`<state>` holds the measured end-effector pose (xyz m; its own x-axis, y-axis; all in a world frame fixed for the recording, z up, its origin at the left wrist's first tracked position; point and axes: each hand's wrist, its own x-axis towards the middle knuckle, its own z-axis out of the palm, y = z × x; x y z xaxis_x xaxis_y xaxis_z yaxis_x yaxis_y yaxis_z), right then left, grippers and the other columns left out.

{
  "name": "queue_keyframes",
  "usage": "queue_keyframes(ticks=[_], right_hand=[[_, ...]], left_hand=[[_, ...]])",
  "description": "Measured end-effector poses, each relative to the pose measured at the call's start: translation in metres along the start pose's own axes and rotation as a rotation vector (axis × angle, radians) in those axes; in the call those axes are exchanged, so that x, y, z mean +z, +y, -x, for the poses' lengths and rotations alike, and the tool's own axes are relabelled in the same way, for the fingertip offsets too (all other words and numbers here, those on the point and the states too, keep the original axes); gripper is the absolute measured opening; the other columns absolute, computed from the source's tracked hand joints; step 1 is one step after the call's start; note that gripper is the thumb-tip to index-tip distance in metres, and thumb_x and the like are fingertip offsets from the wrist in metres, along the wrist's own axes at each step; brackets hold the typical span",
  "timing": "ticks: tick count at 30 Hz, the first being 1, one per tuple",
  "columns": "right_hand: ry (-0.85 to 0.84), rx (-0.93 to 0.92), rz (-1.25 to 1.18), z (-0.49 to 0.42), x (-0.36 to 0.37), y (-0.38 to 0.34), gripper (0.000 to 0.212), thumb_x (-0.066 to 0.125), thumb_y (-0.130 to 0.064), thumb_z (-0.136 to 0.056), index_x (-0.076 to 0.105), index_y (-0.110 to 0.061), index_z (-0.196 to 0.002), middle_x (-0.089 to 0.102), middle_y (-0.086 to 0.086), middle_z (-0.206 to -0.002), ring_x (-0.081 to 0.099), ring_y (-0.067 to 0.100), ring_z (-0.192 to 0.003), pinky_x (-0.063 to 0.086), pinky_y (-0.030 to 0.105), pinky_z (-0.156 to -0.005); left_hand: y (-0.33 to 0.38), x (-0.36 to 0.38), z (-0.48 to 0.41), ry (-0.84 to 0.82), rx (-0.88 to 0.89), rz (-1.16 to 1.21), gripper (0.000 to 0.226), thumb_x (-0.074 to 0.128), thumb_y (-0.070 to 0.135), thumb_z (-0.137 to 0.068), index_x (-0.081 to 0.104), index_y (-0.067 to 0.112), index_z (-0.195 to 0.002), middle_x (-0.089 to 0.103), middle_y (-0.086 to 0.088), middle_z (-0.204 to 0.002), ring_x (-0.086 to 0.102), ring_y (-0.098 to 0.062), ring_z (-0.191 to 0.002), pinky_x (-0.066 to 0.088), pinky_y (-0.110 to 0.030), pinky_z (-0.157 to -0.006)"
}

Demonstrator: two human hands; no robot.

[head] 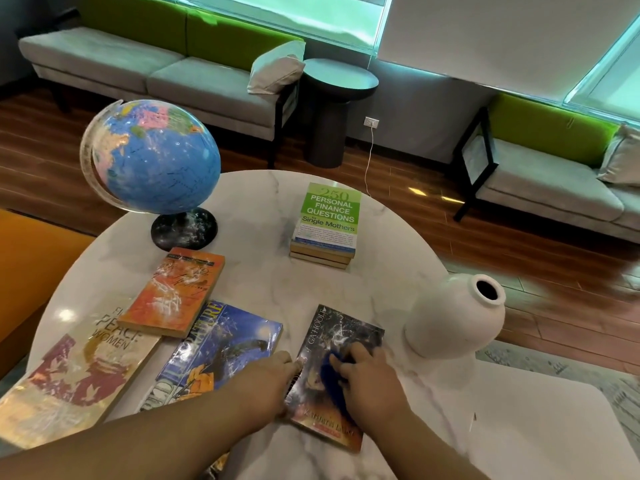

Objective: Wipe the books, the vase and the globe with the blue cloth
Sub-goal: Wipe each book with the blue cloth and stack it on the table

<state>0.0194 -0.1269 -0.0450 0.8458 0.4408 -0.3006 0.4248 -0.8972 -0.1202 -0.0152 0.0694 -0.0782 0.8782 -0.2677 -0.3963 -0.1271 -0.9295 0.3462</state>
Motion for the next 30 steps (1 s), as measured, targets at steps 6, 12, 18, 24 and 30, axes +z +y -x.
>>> queue_keyframes(ticks=[6, 12, 18, 24, 30], right_hand=[[0.039, 0.095, -0.061, -0.001, 0.0, 0.013, 0.037, 0.035, -0.034, -0.101, 0.053, -0.034, -0.133, 0.045, -0.01, -0.121, 0.038, 0.022, -0.113, 0.045, 0.029, -0.085], [-0.075, -0.093, -0.004, 0.001, 0.007, -0.006, 0.043, 0.038, -0.035, -0.098, 0.04, -0.037, -0.141, 0.04, -0.007, -0.131, 0.039, 0.027, -0.11, 0.045, 0.037, -0.088], [0.025, 0.024, -0.004, -0.012, 0.002, 0.001, 0.045, 0.038, -0.029, -0.099, 0.037, -0.034, -0.144, 0.041, -0.008, -0.131, 0.038, 0.026, -0.113, 0.047, 0.034, -0.083], [-0.058, -0.084, -0.002, -0.004, -0.003, 0.001, 0.04, 0.037, -0.033, -0.099, 0.044, -0.038, -0.139, 0.043, -0.008, -0.127, 0.04, 0.024, -0.106, 0.044, 0.033, -0.084], [-0.049, -0.043, 0.03, -0.018, -0.004, -0.012, 0.047, 0.038, -0.027, -0.099, 0.035, -0.033, -0.145, 0.039, -0.004, -0.132, 0.038, 0.028, -0.11, 0.044, 0.036, -0.086]], left_hand=[[0.0, -0.001, 0.001, 0.008, 0.011, -0.012, 0.06, 0.065, 0.016, -0.081, 0.043, 0.016, -0.137, 0.046, -0.003, -0.124, 0.052, -0.023, -0.111, 0.045, -0.035, -0.09], [0.0, 0.002, 0.0, 0.014, 0.017, 0.009, 0.063, 0.068, 0.019, -0.079, 0.043, 0.018, -0.137, 0.046, -0.002, -0.121, 0.053, -0.021, -0.107, 0.046, -0.034, -0.088], [-0.001, 0.0, 0.002, 0.02, 0.018, 0.013, 0.073, 0.07, 0.024, -0.079, 0.036, 0.022, -0.143, 0.045, -0.001, -0.126, 0.052, -0.021, -0.113, 0.044, -0.032, -0.089], [0.001, 0.0, 0.003, 0.026, 0.015, 0.003, 0.066, 0.069, 0.022, -0.08, 0.04, 0.022, -0.139, 0.047, -0.001, -0.123, 0.054, -0.022, -0.11, 0.044, -0.033, -0.086], [0.004, 0.001, 0.006, 0.048, 0.003, -0.025, 0.062, 0.064, 0.017, -0.083, 0.038, 0.024, -0.139, 0.046, -0.001, -0.12, 0.055, -0.022, -0.105, 0.043, -0.031, -0.078]])
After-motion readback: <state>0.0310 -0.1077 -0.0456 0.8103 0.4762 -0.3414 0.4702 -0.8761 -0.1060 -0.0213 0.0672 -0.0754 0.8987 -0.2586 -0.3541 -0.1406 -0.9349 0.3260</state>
